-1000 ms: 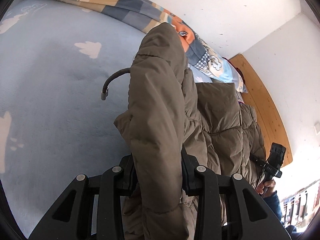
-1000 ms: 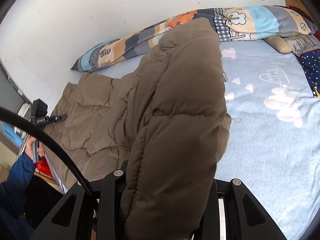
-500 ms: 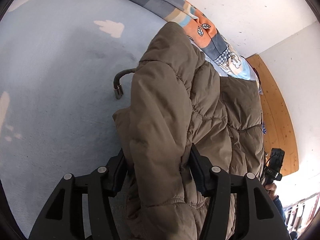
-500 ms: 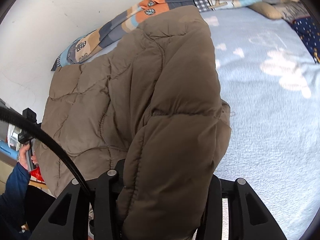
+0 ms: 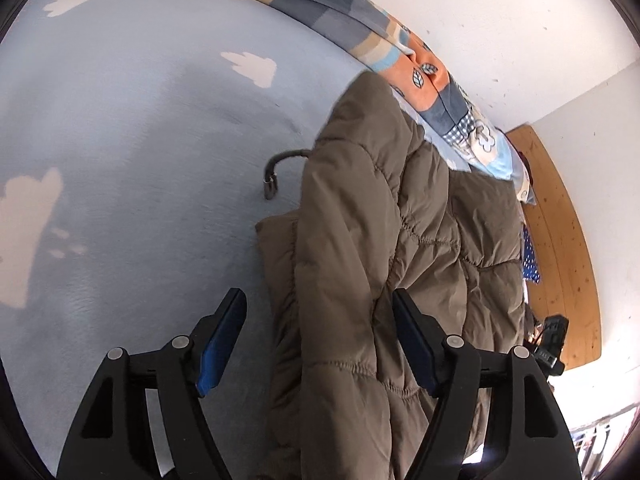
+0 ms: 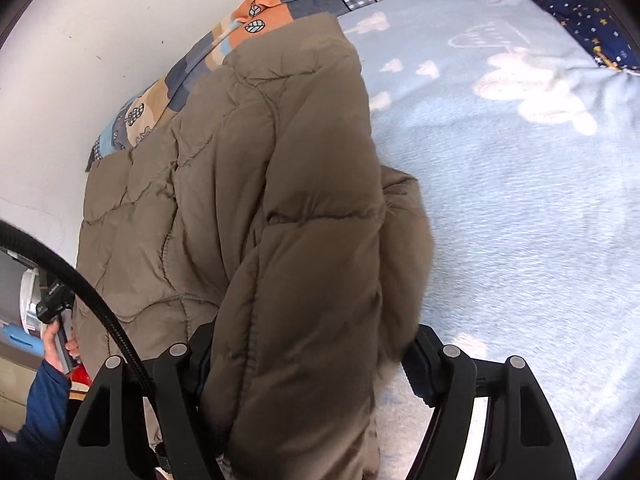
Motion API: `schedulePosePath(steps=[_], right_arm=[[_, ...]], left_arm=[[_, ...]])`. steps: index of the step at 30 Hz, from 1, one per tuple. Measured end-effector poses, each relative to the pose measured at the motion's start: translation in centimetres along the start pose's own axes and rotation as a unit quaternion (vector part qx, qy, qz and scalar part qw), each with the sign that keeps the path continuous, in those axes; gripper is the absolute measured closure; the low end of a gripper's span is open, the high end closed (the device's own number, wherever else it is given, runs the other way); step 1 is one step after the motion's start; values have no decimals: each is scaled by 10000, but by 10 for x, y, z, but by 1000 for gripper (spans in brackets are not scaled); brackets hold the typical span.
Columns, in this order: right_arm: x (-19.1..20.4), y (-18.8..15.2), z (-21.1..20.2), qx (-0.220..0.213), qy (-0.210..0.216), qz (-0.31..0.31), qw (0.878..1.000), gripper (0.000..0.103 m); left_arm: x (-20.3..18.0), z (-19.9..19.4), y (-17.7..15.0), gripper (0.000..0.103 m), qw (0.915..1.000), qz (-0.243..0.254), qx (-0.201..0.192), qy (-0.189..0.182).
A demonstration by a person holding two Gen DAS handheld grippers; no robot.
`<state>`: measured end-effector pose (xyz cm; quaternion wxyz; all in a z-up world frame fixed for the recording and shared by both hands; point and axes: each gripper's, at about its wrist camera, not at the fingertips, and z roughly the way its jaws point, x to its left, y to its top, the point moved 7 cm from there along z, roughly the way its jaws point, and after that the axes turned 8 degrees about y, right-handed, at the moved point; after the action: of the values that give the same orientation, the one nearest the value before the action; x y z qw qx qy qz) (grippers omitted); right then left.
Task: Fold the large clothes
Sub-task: 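Lower the folded edge onto the jacket and open both tools, then press and smooth the folded jacket flat with both tools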
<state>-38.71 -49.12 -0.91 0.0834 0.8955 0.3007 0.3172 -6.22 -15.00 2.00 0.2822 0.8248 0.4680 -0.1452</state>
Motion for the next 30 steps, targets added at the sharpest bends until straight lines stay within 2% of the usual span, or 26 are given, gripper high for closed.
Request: schedulePosePath(steps=[4,6,9,12,16,21,25,27,29,30], right_arm=[[0,-4,-15,-66,-213,20,9998,26],[1,-6,-23,-110,-330,17,9994,26],[1,-10,-40,-224,-505,27,9985,26],[4,-11,-65,-503,-815,56,9954,26],[24,-6,-100,-1069,-1511,-243,9824,26],[79,-4,-122,-1881,-1192,-412,9740,27],[130,0,-95,-1955,-888,-612,9748,28],[144,-1,-80,-1862,-717,-680,9775,34],[154,-4,-59,-1629,-784,-869,9797,38],[160,-5,-48,-1539,-797,-938,9804,44]], left_arm=[[15,-20,3,30,9993,-311,-174,59],[25,-31,7,30,9980,-551,-316,-29],[47,-61,11,30,9924,-994,-719,-92],[49,-92,17,30,9872,-937,-1276,218],[9,-123,18,30,9806,-332,-1882,448],[-90,-117,2,29,9720,912,-2088,583],[-164,-88,-23,28,9646,1683,-1975,463],[-199,-60,-40,28,9618,2107,-1700,394],[-221,-34,-51,28,9598,2349,-1473,435],[-232,-20,-54,28,9579,2481,-1369,456]])
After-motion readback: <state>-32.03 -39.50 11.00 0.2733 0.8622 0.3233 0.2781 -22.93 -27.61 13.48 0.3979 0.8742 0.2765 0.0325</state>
